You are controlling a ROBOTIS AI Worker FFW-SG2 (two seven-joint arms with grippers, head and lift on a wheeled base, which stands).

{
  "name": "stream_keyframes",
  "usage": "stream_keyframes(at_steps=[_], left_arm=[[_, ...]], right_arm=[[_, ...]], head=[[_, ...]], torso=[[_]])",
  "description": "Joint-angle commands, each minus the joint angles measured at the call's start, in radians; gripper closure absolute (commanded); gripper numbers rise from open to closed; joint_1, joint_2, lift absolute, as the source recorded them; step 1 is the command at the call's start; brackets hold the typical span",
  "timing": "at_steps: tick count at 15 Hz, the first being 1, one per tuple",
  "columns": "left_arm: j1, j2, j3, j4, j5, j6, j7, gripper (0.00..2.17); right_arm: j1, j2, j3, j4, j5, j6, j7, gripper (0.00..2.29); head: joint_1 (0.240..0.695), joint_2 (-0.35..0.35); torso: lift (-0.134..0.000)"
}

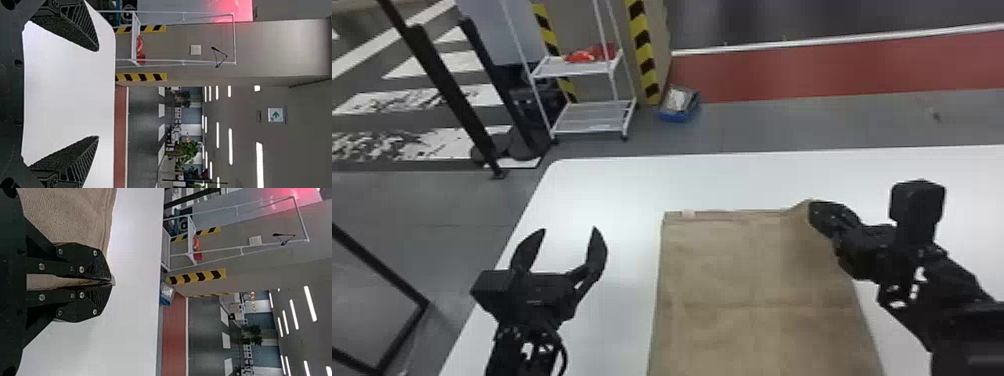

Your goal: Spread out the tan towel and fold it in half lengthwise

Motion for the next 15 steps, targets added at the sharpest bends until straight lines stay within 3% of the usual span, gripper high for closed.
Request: stream_keyframes(at_steps=[1,5,9,12,14,15], left_arm=[[0.000,0.003,0.012,-0.001,0.002,-0.002,0.000,0.08],[-0.005,0.006,0.082,0.000,0.041,0.001,-0.009,0.08],[-0.002,0.008,0.142,0.002,0.074,0.001,-0.009,0.08],[0.000,0.009,0.179,0.002,0.096,0.001,-0.005,0.08],[0.005,0.009,0.180,-0.001,0.096,0.001,-0.005,0.08],[0.006,0.008,0.179,-0.001,0.094,0.001,-0.006,0.08]], right_arm=[[0.061,0.001,0.061,-0.131,-0.011,0.000,0.002,1.03],[0.126,0.001,0.216,-0.274,0.000,0.003,0.012,1.03],[0.090,0.001,0.363,-0.254,0.021,0.015,0.014,1.03],[0.024,0.001,0.446,-0.154,0.049,0.034,0.014,0.98],[-0.014,0.001,0.472,-0.071,0.047,0.034,0.035,0.13],[-0.020,0.001,0.472,-0.048,0.035,0.034,0.042,0.01]], head=[[0.695,0.263],[0.695,0.345],[0.695,0.350],[0.695,0.350],[0.695,0.350],[0.695,0.350]], torso=[[-0.125],[-0.125],[-0.125],[-0.125],[-0.125],[-0.125]])
